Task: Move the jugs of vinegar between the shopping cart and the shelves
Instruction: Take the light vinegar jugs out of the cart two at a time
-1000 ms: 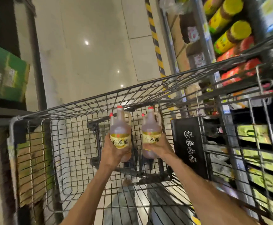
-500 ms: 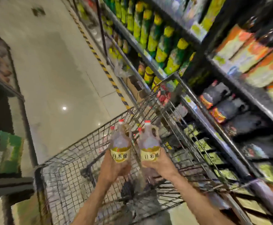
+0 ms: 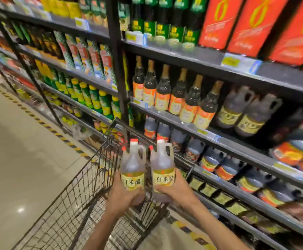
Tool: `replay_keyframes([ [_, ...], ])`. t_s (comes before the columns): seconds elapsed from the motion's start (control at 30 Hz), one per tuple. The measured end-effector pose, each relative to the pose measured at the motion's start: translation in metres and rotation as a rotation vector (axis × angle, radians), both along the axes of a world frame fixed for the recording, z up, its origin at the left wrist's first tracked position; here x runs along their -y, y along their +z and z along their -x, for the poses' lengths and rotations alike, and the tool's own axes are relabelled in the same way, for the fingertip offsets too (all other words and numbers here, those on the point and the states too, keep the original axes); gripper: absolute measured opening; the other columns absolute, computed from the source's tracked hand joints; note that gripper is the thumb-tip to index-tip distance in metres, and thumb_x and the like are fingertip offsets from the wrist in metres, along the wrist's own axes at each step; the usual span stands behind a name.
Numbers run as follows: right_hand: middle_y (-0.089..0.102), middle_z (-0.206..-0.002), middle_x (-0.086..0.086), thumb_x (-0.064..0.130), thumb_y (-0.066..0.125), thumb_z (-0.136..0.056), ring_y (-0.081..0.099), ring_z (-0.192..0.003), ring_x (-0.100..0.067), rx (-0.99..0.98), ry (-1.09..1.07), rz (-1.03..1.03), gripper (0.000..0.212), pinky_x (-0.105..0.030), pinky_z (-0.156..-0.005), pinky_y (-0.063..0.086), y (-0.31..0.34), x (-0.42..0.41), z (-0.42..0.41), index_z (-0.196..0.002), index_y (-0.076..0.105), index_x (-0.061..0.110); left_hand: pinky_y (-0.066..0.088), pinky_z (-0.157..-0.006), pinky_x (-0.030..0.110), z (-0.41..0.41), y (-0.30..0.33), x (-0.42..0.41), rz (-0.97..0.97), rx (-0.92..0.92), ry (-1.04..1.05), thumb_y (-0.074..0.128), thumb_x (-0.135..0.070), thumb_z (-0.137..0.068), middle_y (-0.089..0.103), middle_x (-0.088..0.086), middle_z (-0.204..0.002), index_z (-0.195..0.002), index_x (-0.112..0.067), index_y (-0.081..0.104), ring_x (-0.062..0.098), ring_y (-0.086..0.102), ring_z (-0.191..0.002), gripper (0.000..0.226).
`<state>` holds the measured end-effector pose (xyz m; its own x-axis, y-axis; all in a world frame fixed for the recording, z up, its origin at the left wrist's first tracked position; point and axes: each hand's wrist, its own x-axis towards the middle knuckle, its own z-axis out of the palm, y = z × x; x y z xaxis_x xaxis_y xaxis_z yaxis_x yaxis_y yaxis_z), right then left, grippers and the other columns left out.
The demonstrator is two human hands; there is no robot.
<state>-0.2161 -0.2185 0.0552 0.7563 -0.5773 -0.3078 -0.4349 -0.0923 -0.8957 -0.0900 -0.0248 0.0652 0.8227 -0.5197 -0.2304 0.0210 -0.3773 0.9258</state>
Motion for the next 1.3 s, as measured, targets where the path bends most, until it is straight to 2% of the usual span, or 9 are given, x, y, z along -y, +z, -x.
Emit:
replay_keyframes([
  [0.1, 0.071, -0.112, 0.011, 0.030, 0.094, -0.066, 0.069, -0.102, -0.006, 0.048, -0.063, 0.003, 0.074, -0.033, -0.086, 0.058, 0.032, 0.021, 0.048, -0.125, 0.049, 0.032, 0.056, -0.081, 0.029, 0.029, 0.018, 0.031, 0.017, 0.063, -0.065, 0.091, -0.008, -0.069, 0.071, -0.006, -0.103, -0.112, -0.039, 0.047, 0.009, 0.070, -0.093, 0.069],
  [0.2, 0.074, -0.111, 0.013, 0.036, 0.094, -0.062, 0.071, -0.103, -0.005, 0.095, -0.127, 0.025, 0.078, -0.038, -0.090, 0.059, 0.053, 0.043, 0.094, -0.127, 0.050, 0.034, 0.055, -0.082, 0.031, 0.057, 0.033, 0.066, 0.039, 0.087, -0.141, 0.092, -0.008, -0.067, 0.069, -0.007, -0.105, -0.117, -0.037, 0.046, 0.011, 0.069, -0.095, 0.074],
  [0.3, 0.074, -0.108, 0.014, 0.026, 0.094, -0.069, 0.071, -0.098, 0.000, 0.098, -0.207, 0.046, 0.072, -0.028, -0.083, 0.058, 0.067, 0.063, 0.134, -0.128, 0.052, 0.032, 0.053, -0.081, 0.028, 0.081, 0.045, 0.102, 0.065, 0.100, -0.208, 0.092, -0.009, -0.066, 0.068, -0.010, -0.107, -0.126, -0.034, 0.044, 0.009, 0.068, -0.098, 0.081],
  [0.47, 0.069, -0.116, 0.008, 0.029, 0.091, -0.075, 0.068, -0.098, 0.001, 0.097, -0.339, 0.057, 0.066, -0.017, -0.071, 0.055, 0.090, 0.091, 0.182, -0.124, 0.048, 0.029, 0.054, -0.087, 0.030, 0.109, 0.061, 0.167, 0.102, 0.071, -0.342, 0.092, -0.035, -0.054, 0.069, -0.009, -0.115, -0.133, -0.031, 0.044, 0.007, 0.067, -0.102, 0.092],
  [0.6, 0.071, -0.117, 0.009, 0.041, 0.092, -0.071, 0.070, -0.101, -0.004, 0.107, -0.407, 0.058, 0.072, -0.028, -0.083, 0.059, 0.101, 0.118, 0.203, -0.128, 0.049, 0.030, 0.049, -0.080, 0.018, 0.116, 0.078, 0.223, 0.135, 0.079, -0.467, 0.092, -0.025, -0.069, 0.065, -0.014, -0.114, -0.133, -0.031, 0.042, -0.001, 0.063, -0.101, 0.081],
  [0.9, 0.076, -0.110, 0.008, 0.034, 0.086, -0.082, 0.073, -0.095, -0.006, 0.172, -0.533, 0.038, 0.049, -0.026, -0.079, 0.055, 0.118, 0.161, 0.193, -0.123, 0.059, 0.031, 0.055, -0.099, 0.042, 0.090, 0.111, 0.334, 0.257, 0.114, -0.507, 0.092, -0.026, -0.068, 0.061, -0.011, -0.122, -0.141, -0.031, 0.037, 0.009, 0.062, -0.112, 0.091],
  [1.0, 0.076, -0.106, 0.007, 0.035, 0.084, -0.084, 0.072, -0.086, -0.001, 0.185, -0.557, 0.050, 0.045, -0.018, -0.069, 0.052, 0.121, 0.169, 0.180, -0.121, 0.060, 0.029, 0.055, -0.099, 0.044, 0.078, 0.109, 0.353, 0.279, 0.136, -0.468, 0.092, -0.029, -0.062, 0.059, -0.011, -0.123, -0.140, -0.031, 0.036, 0.010, 0.061, -0.113, 0.096],
  [1.17, 0.074, -0.115, 0.004, 0.038, 0.089, -0.077, 0.073, -0.098, -0.008, 0.198, -0.601, 0.056, 0.061, -0.029, -0.083, 0.059, 0.117, 0.185, 0.158, -0.128, 0.056, 0.028, 0.056, -0.096, 0.046, 0.065, 0.102, 0.377, 0.256, 0.207, -0.409, 0.090, -0.040, -0.057, 0.058, -0.007, -0.120, -0.127, -0.031, 0.038, 0.016, 0.061, -0.111, 0.088],
  [1.3, 0.072, -0.113, 0.004, 0.026, 0.088, -0.079, 0.071, -0.091, -0.001, 0.203, -0.646, 0.090, 0.060, -0.017, -0.068, 0.056, 0.120, 0.189, 0.143, -0.127, 0.053, 0.025, 0.055, -0.093, 0.042, 0.062, 0.100, 0.388, 0.215, 0.276, -0.414, 0.092, -0.032, -0.064, 0.055, -0.006, -0.112, -0.117, -0.027, 0.037, 0.017, 0.059, -0.107, 0.076],
])
